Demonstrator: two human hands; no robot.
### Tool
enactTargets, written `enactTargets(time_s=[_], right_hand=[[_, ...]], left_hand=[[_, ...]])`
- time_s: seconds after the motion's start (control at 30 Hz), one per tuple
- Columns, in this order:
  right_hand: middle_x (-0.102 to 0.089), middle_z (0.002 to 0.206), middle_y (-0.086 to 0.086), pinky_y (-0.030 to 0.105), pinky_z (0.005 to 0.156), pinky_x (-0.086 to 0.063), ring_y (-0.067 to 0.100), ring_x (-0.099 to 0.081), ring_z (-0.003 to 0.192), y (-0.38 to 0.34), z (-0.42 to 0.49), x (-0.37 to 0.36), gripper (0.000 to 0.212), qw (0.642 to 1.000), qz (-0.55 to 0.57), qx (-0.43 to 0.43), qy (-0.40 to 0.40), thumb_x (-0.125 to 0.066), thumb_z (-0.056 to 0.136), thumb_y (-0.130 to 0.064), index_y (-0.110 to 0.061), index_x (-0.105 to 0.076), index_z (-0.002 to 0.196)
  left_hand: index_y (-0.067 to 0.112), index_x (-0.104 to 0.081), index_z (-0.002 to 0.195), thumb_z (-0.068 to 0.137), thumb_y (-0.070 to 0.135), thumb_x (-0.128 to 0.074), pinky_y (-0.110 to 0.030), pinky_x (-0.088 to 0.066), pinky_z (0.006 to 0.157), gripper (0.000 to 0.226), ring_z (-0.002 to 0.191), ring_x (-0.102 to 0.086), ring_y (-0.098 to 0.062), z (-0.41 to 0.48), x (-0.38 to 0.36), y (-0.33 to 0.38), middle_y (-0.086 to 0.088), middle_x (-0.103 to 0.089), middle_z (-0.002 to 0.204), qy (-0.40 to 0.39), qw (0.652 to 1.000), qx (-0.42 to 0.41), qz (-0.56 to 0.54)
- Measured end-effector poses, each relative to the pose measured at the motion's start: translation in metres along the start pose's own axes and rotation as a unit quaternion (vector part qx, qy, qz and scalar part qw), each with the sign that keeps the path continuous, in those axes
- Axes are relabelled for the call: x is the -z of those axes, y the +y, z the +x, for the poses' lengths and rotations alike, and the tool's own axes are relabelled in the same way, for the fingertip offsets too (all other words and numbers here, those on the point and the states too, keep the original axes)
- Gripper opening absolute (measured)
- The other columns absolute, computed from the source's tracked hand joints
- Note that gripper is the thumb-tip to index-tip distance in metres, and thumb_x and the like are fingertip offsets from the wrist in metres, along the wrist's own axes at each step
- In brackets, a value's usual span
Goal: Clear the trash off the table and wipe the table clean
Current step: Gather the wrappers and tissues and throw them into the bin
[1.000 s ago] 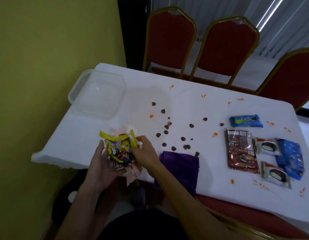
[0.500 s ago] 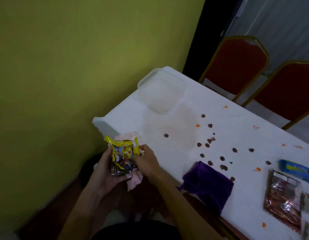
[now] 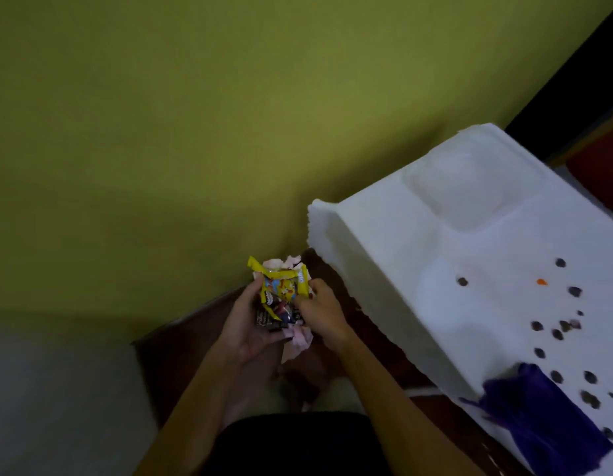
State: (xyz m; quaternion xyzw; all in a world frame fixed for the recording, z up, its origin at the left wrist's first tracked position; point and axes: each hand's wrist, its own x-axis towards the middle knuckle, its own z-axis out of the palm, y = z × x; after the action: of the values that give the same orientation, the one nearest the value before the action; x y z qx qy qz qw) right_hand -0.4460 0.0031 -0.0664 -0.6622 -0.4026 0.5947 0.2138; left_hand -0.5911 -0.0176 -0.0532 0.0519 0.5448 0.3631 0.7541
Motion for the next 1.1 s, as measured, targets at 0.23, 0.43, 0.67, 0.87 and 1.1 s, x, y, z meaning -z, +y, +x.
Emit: enactTargets(time_s=[0.23, 0.43, 0.67, 0.87, 1.1], right_hand=[[-0.062, 0.082, -0.006, 0.031, 0.066, -0.046, 0.014, -0.06, 0.078, 0.019, 0.051, -0.031, 0.013, 0.995, -0.073, -0.051, -0.033, -0.069, 0.085, -0.024, -0.026, -0.057, 0.083], [-0.069, 0.099, 0.001, 0.05, 0.086, -0.058, 0.019, -0.068, 0.092, 0.075, 0.145, -0.053, 0.027, 0.986, -0.061, -0.138, -0.072, -0.067, 0.078, -0.03, -0.028, -0.061, 0.105], [-0.065, 0.118, 0.004, 0.04, 0.101, -0.05, 0.024, -0.061, 0.114, 0.142, 0.263, -0.073, 0.029, 0.972, -0.099, -0.178, -0.115, -0.068, 0.091, -0.022, -0.019, -0.061, 0.119], [-0.042, 0.153, 0.01, 0.038, 0.111, -0.039, 0.032, -0.045, 0.137, 0.205, 0.344, -0.086, 0.061, 0.957, -0.202, -0.182, -0.104, -0.061, 0.097, -0.03, -0.013, -0.038, 0.151], [-0.047, 0.15, 0.013, 0.034, 0.103, -0.041, 0.032, -0.049, 0.133, 0.214, 0.345, -0.097, 0.046, 0.935, -0.283, -0.168, -0.131, -0.057, 0.099, -0.03, -0.014, -0.053, 0.142]], left_hand=[[0.017, -0.075, 0.099, 0.098, 0.052, -0.041, -0.04, -0.048, 0.078, 0.049, 0.081, -0.069, -0.03, 0.04, 0.029, 0.006, -0.011, -0.077, 0.09, 0.076, 0.995, 0.051, -0.026], [0.024, -0.078, 0.099, 0.097, 0.051, -0.045, -0.041, -0.05, 0.083, 0.042, 0.098, -0.068, -0.031, 0.131, 0.056, -0.014, -0.01, -0.074, 0.111, 0.144, 0.985, 0.072, -0.067], [0.01, -0.065, 0.127, 0.099, 0.054, -0.042, -0.038, -0.055, 0.071, 0.056, 0.095, -0.067, -0.029, 0.273, 0.114, -0.054, -0.013, -0.07, 0.111, 0.144, 0.982, 0.113, -0.046], [0.015, -0.058, 0.125, 0.101, 0.059, -0.035, -0.038, -0.054, 0.072, 0.055, 0.093, -0.063, -0.027, 0.366, 0.17, -0.097, -0.012, -0.063, 0.121, 0.232, 0.953, 0.158, 0.118], [0.018, -0.055, 0.12, 0.098, 0.037, -0.051, -0.036, -0.048, 0.085, 0.029, 0.106, -0.059, -0.027, 0.36, 0.175, -0.107, -0.01, -0.059, 0.12, 0.229, 0.938, 0.124, 0.229]])
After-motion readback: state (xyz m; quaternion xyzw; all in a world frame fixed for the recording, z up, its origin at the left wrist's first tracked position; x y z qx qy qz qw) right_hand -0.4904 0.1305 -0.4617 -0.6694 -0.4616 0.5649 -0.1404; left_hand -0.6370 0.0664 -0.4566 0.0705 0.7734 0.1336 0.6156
